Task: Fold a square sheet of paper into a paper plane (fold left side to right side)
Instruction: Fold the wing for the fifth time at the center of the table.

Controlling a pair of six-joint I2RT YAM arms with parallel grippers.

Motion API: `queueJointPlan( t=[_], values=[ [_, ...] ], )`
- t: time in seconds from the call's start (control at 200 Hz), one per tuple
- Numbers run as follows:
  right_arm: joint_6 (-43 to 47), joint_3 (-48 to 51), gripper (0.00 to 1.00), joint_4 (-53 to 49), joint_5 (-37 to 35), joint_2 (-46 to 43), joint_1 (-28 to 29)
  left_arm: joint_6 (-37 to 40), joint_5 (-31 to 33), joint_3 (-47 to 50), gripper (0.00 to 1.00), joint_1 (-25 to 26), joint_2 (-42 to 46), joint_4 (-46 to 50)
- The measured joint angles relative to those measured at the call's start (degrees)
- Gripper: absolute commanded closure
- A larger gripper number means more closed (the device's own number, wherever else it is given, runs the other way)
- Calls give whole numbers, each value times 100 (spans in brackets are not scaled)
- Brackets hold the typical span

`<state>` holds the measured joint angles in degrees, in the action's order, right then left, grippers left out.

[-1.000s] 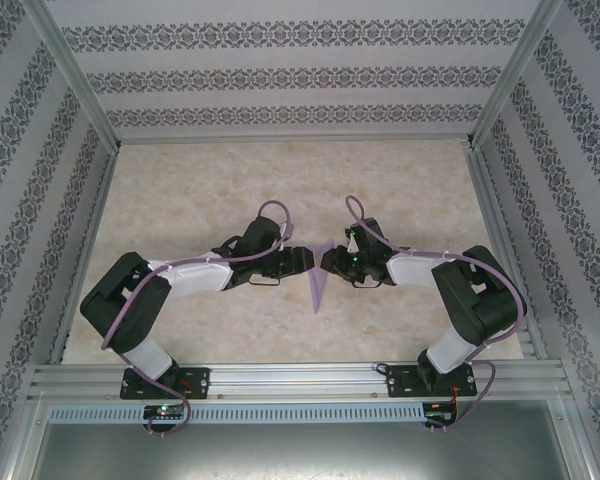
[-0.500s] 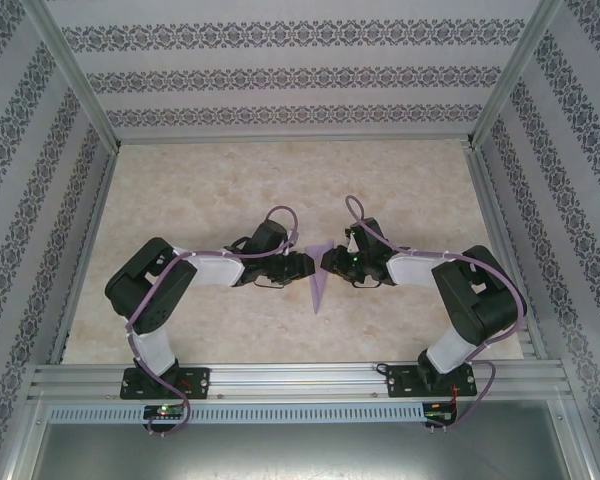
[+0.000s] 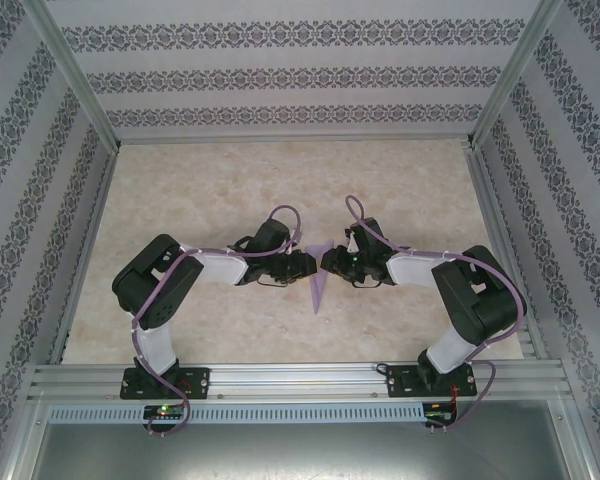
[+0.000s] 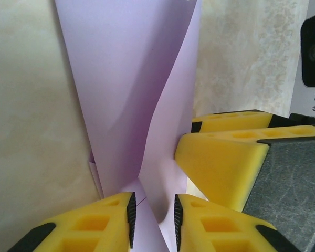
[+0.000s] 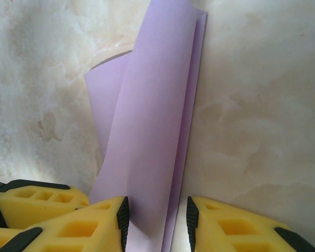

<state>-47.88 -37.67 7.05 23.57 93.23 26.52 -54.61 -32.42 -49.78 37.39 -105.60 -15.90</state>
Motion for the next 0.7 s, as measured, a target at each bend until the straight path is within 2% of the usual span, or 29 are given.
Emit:
queueJointPlan(
  t=[0.2,0.415,0.699],
  values=[
    [0,-9,63,-13,2,9,0,-57,-24,-48,82,0,-24,-9],
    [0,-13,59,-17,9,-7,-2,-76,-28,-136,99,0,-33,-13],
    [2,-17,45,-271,85,-450,-208,17,120,-138,100,0,-33,50]
  ],
)
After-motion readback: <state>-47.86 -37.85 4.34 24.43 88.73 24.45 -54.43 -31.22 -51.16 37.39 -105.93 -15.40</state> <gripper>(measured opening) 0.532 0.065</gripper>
